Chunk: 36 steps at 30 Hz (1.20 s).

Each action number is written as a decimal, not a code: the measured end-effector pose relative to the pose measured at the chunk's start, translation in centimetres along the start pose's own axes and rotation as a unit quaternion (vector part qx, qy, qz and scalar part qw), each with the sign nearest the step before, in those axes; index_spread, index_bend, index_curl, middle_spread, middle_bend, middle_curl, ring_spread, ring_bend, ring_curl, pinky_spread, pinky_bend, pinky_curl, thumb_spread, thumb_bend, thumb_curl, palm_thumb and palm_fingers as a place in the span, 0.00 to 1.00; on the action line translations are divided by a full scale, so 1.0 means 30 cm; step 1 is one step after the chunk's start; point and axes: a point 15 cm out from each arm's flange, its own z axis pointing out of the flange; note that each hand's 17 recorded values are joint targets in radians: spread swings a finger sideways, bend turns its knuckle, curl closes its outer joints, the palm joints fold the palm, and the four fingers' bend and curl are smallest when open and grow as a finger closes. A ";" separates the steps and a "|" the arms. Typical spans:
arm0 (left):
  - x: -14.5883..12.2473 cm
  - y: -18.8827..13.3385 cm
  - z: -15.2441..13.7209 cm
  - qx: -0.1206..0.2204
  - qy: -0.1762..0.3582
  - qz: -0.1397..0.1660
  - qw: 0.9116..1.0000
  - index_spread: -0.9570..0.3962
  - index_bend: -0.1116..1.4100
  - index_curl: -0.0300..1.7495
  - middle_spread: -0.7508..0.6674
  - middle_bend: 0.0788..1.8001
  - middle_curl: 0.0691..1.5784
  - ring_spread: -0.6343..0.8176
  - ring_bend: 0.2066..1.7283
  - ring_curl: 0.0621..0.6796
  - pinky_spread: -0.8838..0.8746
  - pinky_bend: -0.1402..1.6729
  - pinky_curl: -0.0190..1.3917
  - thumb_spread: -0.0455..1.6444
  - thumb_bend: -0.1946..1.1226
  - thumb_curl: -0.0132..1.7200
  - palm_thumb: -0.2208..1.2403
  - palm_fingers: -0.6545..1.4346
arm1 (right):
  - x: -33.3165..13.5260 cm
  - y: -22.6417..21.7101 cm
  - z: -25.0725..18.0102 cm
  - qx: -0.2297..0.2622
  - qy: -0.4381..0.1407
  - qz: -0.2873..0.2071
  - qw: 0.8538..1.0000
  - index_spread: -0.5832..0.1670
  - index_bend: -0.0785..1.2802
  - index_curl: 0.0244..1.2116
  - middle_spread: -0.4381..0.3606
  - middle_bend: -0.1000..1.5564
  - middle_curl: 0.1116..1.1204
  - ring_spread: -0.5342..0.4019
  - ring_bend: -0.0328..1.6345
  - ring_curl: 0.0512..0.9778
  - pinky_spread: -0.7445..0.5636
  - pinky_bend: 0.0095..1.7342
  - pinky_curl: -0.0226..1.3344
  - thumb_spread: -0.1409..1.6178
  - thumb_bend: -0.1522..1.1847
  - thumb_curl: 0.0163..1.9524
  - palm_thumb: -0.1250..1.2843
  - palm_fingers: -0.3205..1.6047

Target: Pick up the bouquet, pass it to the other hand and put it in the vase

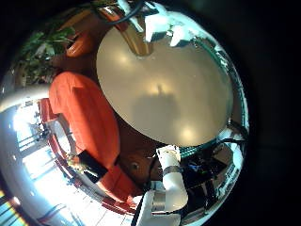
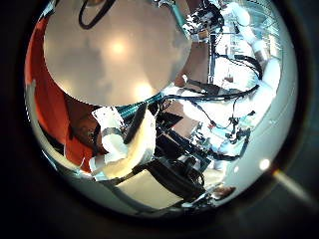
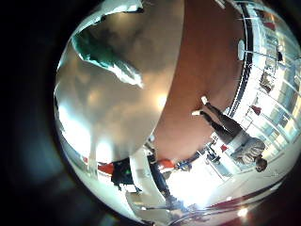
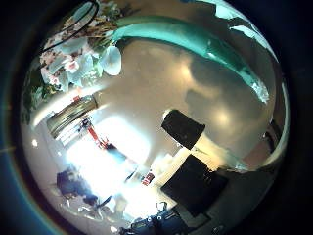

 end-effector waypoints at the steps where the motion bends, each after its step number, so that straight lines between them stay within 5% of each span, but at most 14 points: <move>1: 0.001 -0.001 0.003 -0.002 0.000 0.000 1.000 0.67 0.19 0.23 0.74 0.06 0.16 0.77 0.18 0.23 0.76 0.23 0.27 0.75 0.14 0.18 0.36 0.40 | -0.001 -0.007 0.018 -0.006 0.000 0.000 1.000 0.57 0.20 0.31 0.53 0.36 0.39 0.43 0.55 0.33 0.64 0.34 0.14 0.69 0.10 0.18 0.45 0.39; 15: -0.029 -0.012 0.014 -0.008 0.003 0.000 1.000 0.67 0.19 0.23 0.74 0.06 0.16 0.77 0.18 0.23 0.76 0.23 0.27 0.75 0.14 0.18 0.36 0.40 | 0.014 -0.098 0.087 -0.023 0.003 0.027 0.999 0.53 0.21 0.35 0.49 0.39 0.42 0.40 0.58 0.34 0.60 0.36 0.11 0.68 0.10 0.19 0.48 0.44; 23: -0.040 -0.054 0.004 -0.011 0.003 0.000 1.000 0.67 0.19 0.23 0.74 0.06 0.16 0.77 0.18 0.23 0.76 0.23 0.26 0.75 0.14 0.18 0.36 0.40 | 0.050 -0.140 0.069 -0.031 0.045 0.031 0.998 0.34 0.26 0.38 0.32 0.43 0.46 0.30 0.63 0.37 0.40 0.50 0.12 0.67 0.10 0.20 0.54 0.71; 28: -0.041 -0.060 0.006 -0.012 0.004 0.000 1.000 0.67 0.19 0.23 0.74 0.06 0.16 0.77 0.18 0.23 0.76 0.23 0.26 0.75 0.14 0.18 0.36 0.40 | 0.047 -0.109 0.063 -0.078 0.052 0.028 0.995 0.26 0.46 0.51 0.27 0.56 0.54 0.30 0.67 0.43 0.29 0.58 0.18 0.66 0.11 0.21 0.61 0.89; 36: -0.046 -0.053 0.001 -0.013 0.005 0.001 1.000 0.67 0.19 0.23 0.74 0.06 0.17 0.77 0.18 0.24 0.76 0.23 0.26 0.75 0.14 0.18 0.36 0.40 | 0.052 -0.080 -0.019 -0.059 0.042 0.028 0.997 0.28 0.72 0.68 0.28 0.72 0.68 0.32 0.79 0.55 0.34 0.77 0.30 0.65 0.18 0.28 0.81 0.81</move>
